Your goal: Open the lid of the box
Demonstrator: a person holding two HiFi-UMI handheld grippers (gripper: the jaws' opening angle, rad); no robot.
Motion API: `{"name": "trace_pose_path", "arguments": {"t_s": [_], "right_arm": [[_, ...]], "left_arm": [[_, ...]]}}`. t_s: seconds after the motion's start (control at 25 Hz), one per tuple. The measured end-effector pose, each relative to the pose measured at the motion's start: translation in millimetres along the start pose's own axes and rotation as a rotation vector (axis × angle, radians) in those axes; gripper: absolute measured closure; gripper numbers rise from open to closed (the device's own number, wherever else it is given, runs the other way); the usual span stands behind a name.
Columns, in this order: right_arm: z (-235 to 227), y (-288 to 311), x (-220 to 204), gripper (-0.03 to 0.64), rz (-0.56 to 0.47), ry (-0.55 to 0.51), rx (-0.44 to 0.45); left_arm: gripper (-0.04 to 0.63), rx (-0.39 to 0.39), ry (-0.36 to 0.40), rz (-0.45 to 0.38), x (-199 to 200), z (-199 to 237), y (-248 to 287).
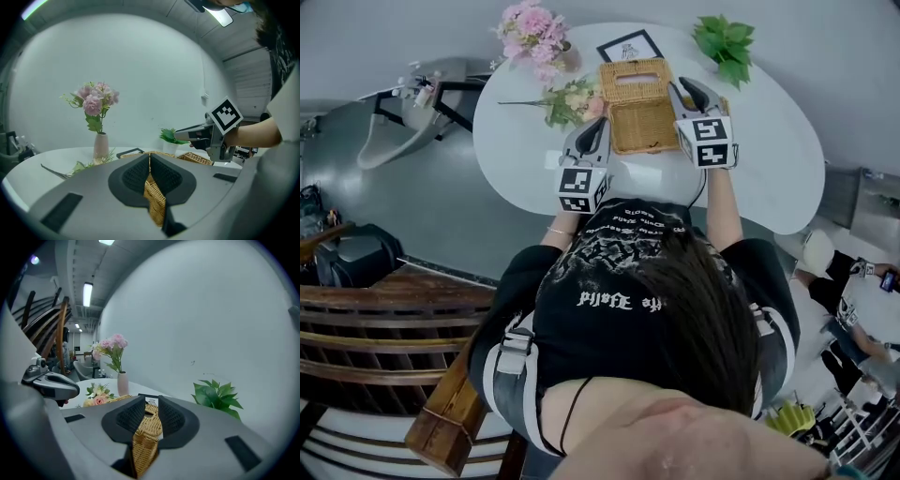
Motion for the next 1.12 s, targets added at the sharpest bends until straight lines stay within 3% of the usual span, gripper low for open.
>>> {"name": "trace_pose_path", "arguments": {"t_s": [0.56, 0.92, 1.12], "right_arm": [[38, -32, -51, 0.509, -0.034, 0.104, -0.08], [50, -40, -63, 0.512, -0.037, 0.106, -0.078], [52, -43, -62, 0.573, -0.061, 0.083, -0.077]], "left_arm": [[0.571, 0.018, 0.02, -0.016, 0, -8, -2], [0.571, 0.033, 0.042, -0.024, -5, -15, -6], [0.571, 0.051, 0.029, -0.031, -6, -14, -9]]}}
Point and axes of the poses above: the fingertips, and each gripper's own axes: y forward along the fingers, z to its left, x out of its top, the point moved 7 cm from there along -y, backward along the fingers, and after that the axes turned 2 degrees about -y, right-handed, at the moved point
